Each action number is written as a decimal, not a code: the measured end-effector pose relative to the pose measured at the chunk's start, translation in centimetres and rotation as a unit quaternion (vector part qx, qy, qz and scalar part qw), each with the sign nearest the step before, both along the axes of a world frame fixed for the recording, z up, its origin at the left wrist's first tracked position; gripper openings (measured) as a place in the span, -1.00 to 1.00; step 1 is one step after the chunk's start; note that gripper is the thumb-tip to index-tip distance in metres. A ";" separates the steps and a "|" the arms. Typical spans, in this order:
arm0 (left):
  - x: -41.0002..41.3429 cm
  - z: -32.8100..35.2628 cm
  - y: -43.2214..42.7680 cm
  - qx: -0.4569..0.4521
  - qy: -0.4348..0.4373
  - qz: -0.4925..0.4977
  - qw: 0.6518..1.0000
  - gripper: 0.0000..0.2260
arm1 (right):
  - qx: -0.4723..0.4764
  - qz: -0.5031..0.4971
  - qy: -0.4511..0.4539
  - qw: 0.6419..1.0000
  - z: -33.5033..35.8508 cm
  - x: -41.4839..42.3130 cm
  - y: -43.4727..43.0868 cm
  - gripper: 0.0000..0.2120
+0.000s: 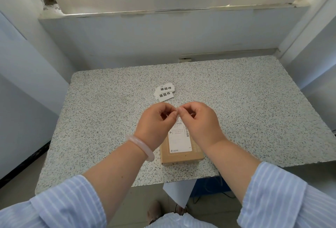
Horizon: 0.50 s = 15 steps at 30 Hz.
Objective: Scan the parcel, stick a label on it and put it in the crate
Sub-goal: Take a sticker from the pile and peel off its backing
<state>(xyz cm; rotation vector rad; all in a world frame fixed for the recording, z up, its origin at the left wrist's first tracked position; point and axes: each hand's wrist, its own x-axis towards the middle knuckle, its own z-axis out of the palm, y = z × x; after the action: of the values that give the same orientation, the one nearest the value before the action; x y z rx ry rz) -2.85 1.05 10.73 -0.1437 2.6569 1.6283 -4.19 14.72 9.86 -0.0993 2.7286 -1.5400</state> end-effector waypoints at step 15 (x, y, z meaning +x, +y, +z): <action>-0.1 -0.6 -0.5 0.201 -0.055 -0.010 0.978 -0.89 | 0.022 0.039 0.103 0.994 -0.4 0.6 0.6 -0.84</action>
<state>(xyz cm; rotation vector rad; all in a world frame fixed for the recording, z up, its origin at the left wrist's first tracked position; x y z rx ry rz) -2.94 0.51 10.14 -0.1904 2.1887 2.0400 -3.57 15.37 9.42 -0.3822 2.8714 -1.5267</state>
